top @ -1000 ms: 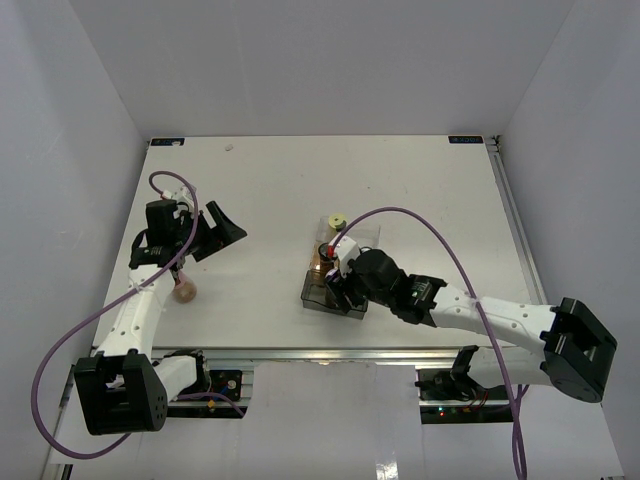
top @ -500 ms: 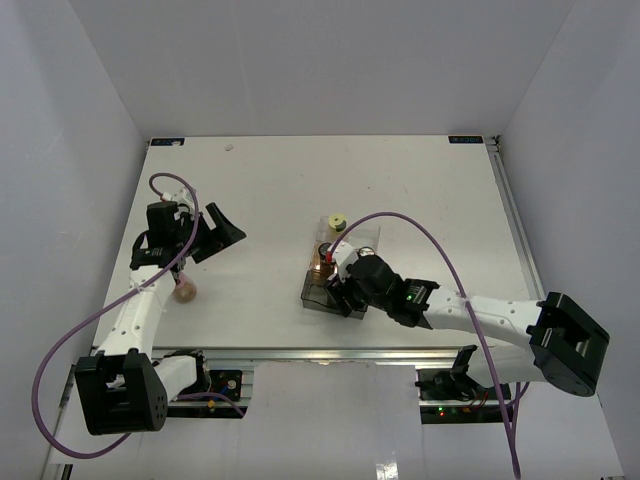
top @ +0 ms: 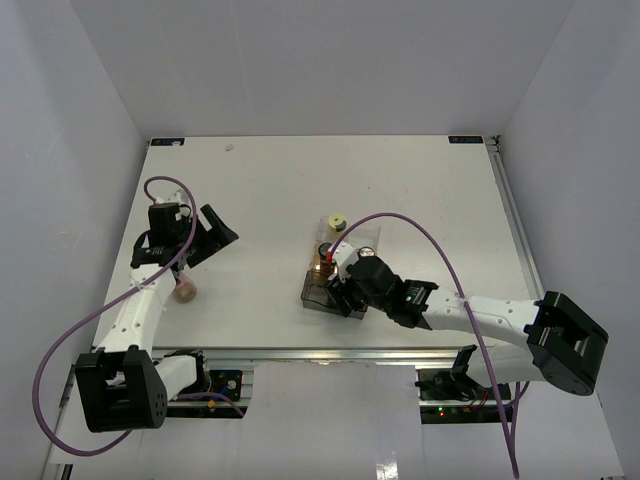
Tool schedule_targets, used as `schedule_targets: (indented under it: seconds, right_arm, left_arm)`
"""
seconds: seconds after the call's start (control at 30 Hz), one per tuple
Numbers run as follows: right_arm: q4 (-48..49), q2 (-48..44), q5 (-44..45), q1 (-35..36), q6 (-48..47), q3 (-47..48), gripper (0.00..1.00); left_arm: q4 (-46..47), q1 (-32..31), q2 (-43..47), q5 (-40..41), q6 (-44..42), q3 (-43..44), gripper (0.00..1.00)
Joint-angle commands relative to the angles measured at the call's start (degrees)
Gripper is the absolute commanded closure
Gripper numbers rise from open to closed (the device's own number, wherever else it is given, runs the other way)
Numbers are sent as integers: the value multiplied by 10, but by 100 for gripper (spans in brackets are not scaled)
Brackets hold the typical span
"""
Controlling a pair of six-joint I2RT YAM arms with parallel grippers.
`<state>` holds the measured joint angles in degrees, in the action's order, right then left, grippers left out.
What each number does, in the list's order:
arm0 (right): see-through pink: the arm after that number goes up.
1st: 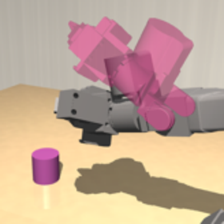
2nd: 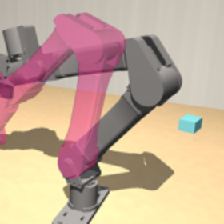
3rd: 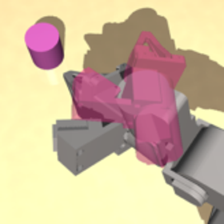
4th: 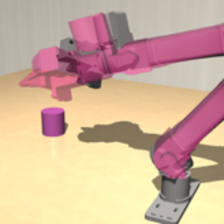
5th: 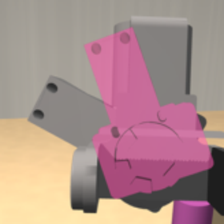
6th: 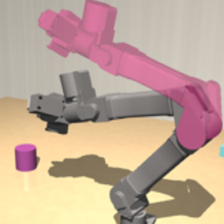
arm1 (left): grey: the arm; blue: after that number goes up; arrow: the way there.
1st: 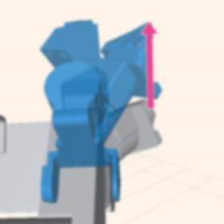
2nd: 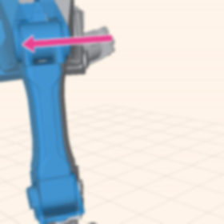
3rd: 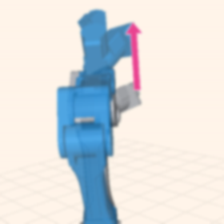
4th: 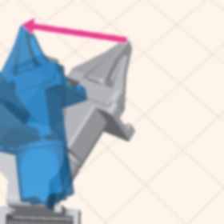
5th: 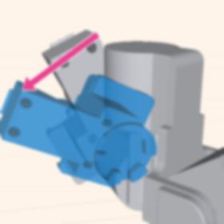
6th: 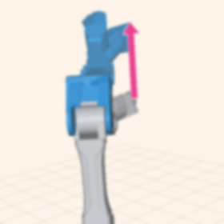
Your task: Organize the condiment bottles
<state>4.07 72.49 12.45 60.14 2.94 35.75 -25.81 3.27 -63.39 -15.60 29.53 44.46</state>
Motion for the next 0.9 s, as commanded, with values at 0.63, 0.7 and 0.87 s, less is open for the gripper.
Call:
schedule_targets:
  seconds: [0.63,0.7,0.87]
  right_arm:
    - [37,-34,29,4,-1,21,16]
    - [27,-46,33,4,-2,28,16]
    - [-10,-86,47,3,-4,49,15]
  left_arm:
    - [-73,0,17,132,58,71,2]
    - [-82,0,22,158,63,80,2]
    - [-145,1,9,231,79,139,2]
